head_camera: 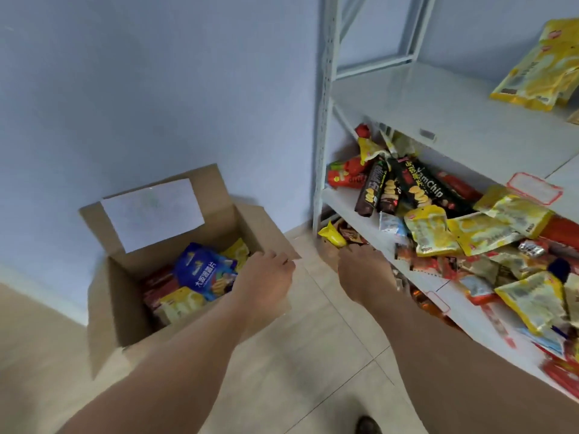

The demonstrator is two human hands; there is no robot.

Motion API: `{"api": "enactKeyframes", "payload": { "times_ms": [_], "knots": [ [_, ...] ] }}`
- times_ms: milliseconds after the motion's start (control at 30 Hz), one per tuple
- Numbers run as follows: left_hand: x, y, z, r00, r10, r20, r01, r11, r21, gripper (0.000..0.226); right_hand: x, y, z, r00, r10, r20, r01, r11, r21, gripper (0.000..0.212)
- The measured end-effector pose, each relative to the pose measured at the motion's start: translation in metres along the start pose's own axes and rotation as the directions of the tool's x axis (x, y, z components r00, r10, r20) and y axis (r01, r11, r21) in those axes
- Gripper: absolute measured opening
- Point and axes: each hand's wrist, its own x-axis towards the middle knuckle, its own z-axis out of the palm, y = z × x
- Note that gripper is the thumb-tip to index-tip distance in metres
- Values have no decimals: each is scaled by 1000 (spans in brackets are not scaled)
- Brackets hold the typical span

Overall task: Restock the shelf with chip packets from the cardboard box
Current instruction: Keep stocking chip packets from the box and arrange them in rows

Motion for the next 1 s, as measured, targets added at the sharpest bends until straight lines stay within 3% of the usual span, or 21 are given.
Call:
{"api": "enactKeyframes", "payload": {
  "times_ms": [133, 267, 367, 433, 567, 733, 867, 1000],
  "knots": [
    [-61, -59, 47, 989, -135, 68, 140, 988, -73, 35, 12, -85, 25, 992, -105, 73, 105, 994, 6, 33],
    [-92, -115, 85, 959, -260, 116, 278, 942, -187, 27, 45, -153, 46, 983, -143, 120, 129, 985, 118, 32],
    [-104, -157, 121, 909, -371, 191, 411, 875, -256, 21, 80, -199, 68, 967, -190, 168, 152, 965, 213, 32],
    [-104, -183, 150, 844, -476, 248, 535, 779, -326, 18, 111, -227, 88, 951, -238, 196, 183, 948, 260, 30],
    [-94, -232, 229, 626, -627, 463, 780, 492, -387, 34, 180, -277, 145, 919, -265, 291, 155, 924, 349, 26],
    [-77, -270, 345, 329, -629, 704, 916, 34, -399, 59, 257, -336, 244, 882, -158, 443, -74, 883, 463, 44],
    [-64, -273, 435, 30, -551, 834, 837, -442, -322, 74, 308, -370, 318, 839, -139, 526, -161, 860, 484, 67],
    [-59, -274, 509, -232, -414, 880, 677, -719, -159, 93, 358, -389, 387, 852, -55, 520, -240, 843, 482, 75]
  ]
}}
